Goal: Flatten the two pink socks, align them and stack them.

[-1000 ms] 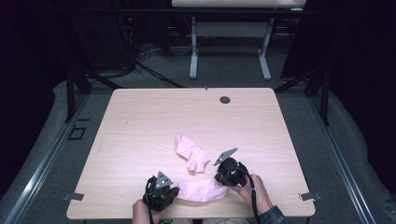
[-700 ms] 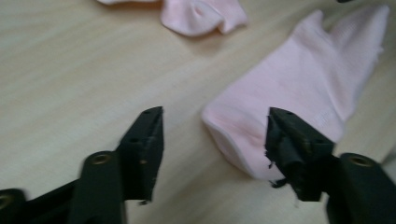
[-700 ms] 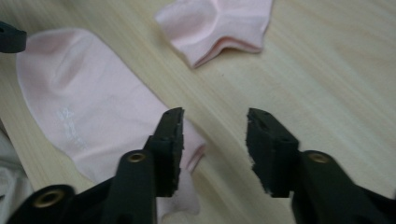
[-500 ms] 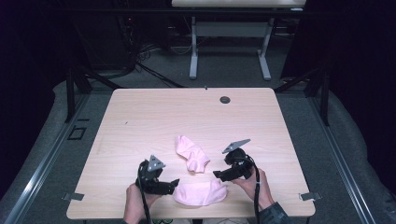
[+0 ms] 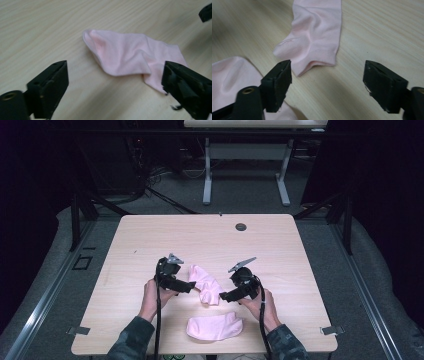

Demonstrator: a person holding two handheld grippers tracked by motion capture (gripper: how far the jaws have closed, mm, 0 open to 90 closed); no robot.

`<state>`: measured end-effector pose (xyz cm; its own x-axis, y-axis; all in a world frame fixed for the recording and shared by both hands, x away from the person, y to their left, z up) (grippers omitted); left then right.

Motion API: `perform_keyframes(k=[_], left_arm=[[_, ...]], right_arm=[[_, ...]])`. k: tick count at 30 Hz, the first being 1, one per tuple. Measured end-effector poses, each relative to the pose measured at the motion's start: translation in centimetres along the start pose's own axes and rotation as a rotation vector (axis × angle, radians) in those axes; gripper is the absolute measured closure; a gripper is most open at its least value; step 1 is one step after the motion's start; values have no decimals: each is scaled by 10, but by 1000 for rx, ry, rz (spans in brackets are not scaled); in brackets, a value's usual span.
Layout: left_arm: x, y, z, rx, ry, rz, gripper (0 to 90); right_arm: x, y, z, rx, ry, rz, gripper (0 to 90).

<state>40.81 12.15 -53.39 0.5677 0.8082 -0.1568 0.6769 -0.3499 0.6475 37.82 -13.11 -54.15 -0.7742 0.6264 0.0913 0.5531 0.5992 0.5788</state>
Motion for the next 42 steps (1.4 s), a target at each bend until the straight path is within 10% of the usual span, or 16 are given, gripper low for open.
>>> perform_keyframes(k=[9, 23, 30, 33, 37, 42], left_arm=[[18, 29, 34, 40, 49, -30, 398], [15, 27, 62, 169, 92, 18, 720], [12, 21, 61, 135, 85, 33, 881], [12, 14, 42, 76, 82, -60, 883], [1, 5, 22, 16, 66, -87, 882], [-22, -19, 2, -75, 23, -139, 880]], right_arm=[[-8, 12, 21, 31, 5, 46, 452], [-2, 16, 41, 119, -1, -7, 667], [2, 15, 41, 92, 23, 2, 813], [3, 13, 28, 87, -4, -26, 816], [1, 12, 12, 73, -22, -44, 814], [-14, 21, -3, 203, -59, -130, 813]])
Point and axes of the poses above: each handheld gripper's, and its own axes: z roughly forward along the jaws, y roughly out of its top, x roughly to its left, the point moved 1 cm from there along z, roughly forward along the jaws, and after that the axes turned 7 degrees about -z, right-handed, at the moved point
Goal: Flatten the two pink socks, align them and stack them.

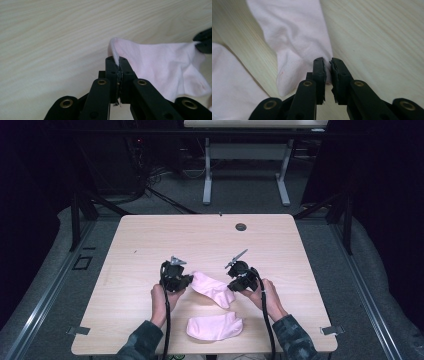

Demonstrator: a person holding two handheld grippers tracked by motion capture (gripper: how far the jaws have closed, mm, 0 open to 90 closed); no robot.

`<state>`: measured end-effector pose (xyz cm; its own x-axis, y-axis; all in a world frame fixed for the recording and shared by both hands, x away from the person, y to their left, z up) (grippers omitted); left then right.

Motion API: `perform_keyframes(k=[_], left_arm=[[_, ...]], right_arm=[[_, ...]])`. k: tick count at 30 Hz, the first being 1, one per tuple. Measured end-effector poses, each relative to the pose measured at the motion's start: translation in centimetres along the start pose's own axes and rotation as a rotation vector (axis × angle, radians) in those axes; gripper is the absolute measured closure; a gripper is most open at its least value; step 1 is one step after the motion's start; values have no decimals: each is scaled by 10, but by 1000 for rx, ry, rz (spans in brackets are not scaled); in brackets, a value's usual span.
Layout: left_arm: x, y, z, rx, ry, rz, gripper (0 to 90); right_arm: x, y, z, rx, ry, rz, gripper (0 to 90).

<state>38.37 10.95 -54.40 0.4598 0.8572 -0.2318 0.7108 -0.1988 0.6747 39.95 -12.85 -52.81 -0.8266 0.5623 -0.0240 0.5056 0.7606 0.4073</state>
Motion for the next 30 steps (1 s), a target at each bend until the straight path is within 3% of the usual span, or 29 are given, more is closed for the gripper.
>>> perform_keyframes(k=[1, 4, 7, 9, 10, 12, 13, 14, 16, 17, 18, 21, 26, 30], left_arm=[[-3, -6, -1, -16, -1, -7, 880], [-13, -28, -2, -37, 27, 1, 879], [-17, -37, -2, -44, 34, 0, 876], [-21, -44, -3, -32, 58, 22, 865], [-23, -49, -2, -20, 72, 25, 806], [-24, -52, -3, -18, 71, 26, 771], [-25, -53, -5, -19, 78, 28, 726], [-24, -54, -10, -26, 91, 26, 578], [-23, -54, -14, -32, 102, 22, 466], [-22, -53, -17, -42, 112, 24, 466], [-21, -52, -21, -47, 113, 30, 384], [-14, -46, -28, -63, 111, 24, 345], [-3, -32, -27, -40, 109, 27, 333], [3, -24, -16, 33, 80, 35, 388]], right_arm=[[0, 0, 0, 0, 0, 0, 813], [-5, 9, 5, 73, -22, -70, 808], [-7, 12, 12, 85, -21, -90, 790], [-7, 14, 19, 75, -30, -90, 719], [-7, 13, 25, 46, -24, -76, 602], [-7, 12, 25, 18, -22, -63, 595], [-6, 10, 25, -12, -27, -46, 574], [-6, 5, 18, -56, -30, -18, 545], [-5, 2, 13, -80, -30, 2, 543], [-5, -1, 8, -93, -23, 19, 531], [-3, -8, 1, -109, -18, 56, 527], [2, -18, -1, -108, 1, 83, 526], [5, -27, 9, -92, 14, 123, 544], [5, -30, 17, -64, 31, 130, 577]])
Point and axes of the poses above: each handheld gripper's, and its own axes: z roughly forward along the jaws, y roughly out of its top, x roughly to its left, the point moved 1 cm from there along z, roughly forward along the jaws, and after that the axes turned 7 degrees about -z, right-handed, at the moved point
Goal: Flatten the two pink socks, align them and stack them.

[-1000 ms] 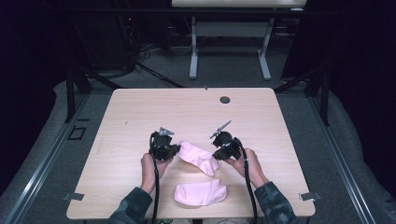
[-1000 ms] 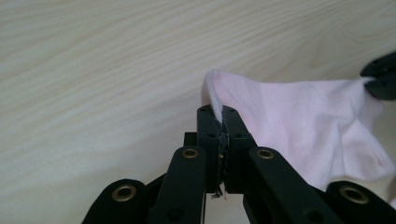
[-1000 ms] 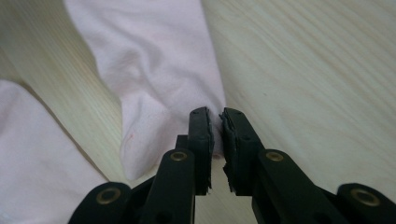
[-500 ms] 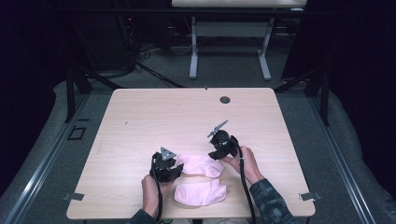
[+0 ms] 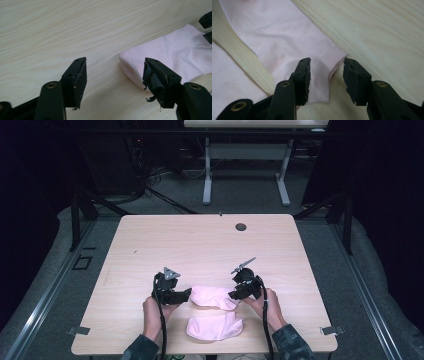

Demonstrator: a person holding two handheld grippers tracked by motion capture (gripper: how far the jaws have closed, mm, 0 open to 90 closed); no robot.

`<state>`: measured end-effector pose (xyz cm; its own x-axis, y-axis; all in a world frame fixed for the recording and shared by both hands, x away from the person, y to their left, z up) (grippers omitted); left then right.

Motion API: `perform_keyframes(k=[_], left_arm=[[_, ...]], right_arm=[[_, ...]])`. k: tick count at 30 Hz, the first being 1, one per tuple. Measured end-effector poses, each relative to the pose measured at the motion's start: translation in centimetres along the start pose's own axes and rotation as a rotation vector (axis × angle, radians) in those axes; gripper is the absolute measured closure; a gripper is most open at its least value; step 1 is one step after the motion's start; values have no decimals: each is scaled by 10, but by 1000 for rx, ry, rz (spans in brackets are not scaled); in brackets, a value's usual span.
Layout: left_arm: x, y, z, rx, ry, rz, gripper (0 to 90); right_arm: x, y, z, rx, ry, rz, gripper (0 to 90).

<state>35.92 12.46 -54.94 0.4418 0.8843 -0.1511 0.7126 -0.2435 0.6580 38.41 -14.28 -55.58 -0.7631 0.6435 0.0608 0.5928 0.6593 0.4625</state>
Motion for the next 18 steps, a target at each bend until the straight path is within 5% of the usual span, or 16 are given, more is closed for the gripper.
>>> perform_keyframes(k=[5, 18], left_arm=[[1, 3, 16, 77, -44, 10, 532], [0, -2, 26, 130, -60, 35, 840]], right_arm=[[2, -1, 5, 20, -6, -1, 653], [7, -2, 8, 21, -14, -18, 789]])
Point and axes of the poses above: each handheld gripper's, and its own axes: z roughly forward along the jaws, y roughly out of its top, x roughly to its left, the point moved 1 cm from there along z, roughly forward along the jaws, and after that the axes turned 7 degrees about -z, right-handed, at the moved point
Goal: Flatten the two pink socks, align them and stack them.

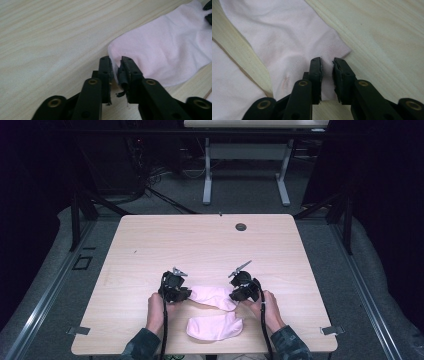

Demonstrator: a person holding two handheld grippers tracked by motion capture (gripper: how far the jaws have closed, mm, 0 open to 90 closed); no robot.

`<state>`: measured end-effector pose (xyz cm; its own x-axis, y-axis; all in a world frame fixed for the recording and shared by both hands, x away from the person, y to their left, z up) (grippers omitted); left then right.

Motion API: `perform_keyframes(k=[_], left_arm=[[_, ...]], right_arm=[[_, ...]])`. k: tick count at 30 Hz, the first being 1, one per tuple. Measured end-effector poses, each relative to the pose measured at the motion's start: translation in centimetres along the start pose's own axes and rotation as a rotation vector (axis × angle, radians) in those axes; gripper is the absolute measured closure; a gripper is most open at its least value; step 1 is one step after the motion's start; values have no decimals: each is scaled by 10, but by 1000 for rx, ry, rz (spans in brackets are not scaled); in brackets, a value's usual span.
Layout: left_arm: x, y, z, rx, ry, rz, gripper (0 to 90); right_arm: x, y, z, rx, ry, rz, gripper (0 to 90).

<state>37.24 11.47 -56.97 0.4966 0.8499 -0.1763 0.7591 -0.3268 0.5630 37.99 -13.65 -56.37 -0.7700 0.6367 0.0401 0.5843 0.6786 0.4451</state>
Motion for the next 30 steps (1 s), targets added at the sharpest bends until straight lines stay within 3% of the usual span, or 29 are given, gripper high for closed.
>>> perform_keyframes(k=[1, 2, 9, 16, 20, 23, 30], left_arm=[[0, -1, 0, -1, 3, 4, 863], [0, -1, 0, -8, 5, 4, 875], [-1, -2, -6, -31, -5, 4, 884], [-4, -2, -29, -89, -18, -8, 884], [-9, -3, -49, -131, -58, -18, 883], [-15, -8, -62, -159, -89, -27, 883], [-23, -24, -84, -192, -147, -36, 882]], right_arm=[[-2, 0, -2, 33, 10, -36, 810], [0, -1, 0, -9, 4, -7, 818], [2, -1, -1, -21, 8, -1, 834], [6, 3, -25, -54, -7, -27, 835], [10, 5, -44, -95, -15, -34, 835], [17, 4, -62, -96, -22, -54, 835], [30, -3, -80, -99, -16, -88, 834]])
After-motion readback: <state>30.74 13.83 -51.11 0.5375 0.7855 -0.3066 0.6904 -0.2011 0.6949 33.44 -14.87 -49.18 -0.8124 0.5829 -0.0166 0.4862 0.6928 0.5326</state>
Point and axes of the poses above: each handheld gripper's, and its own axes: z roughly forward along the jaws, y roughly out of its top, x roughly to its left, the point moved 1 cm from there along z, roughly forward along the jaws, and after that the axes turned 7 degrees about -z, right-handed, at the moved point
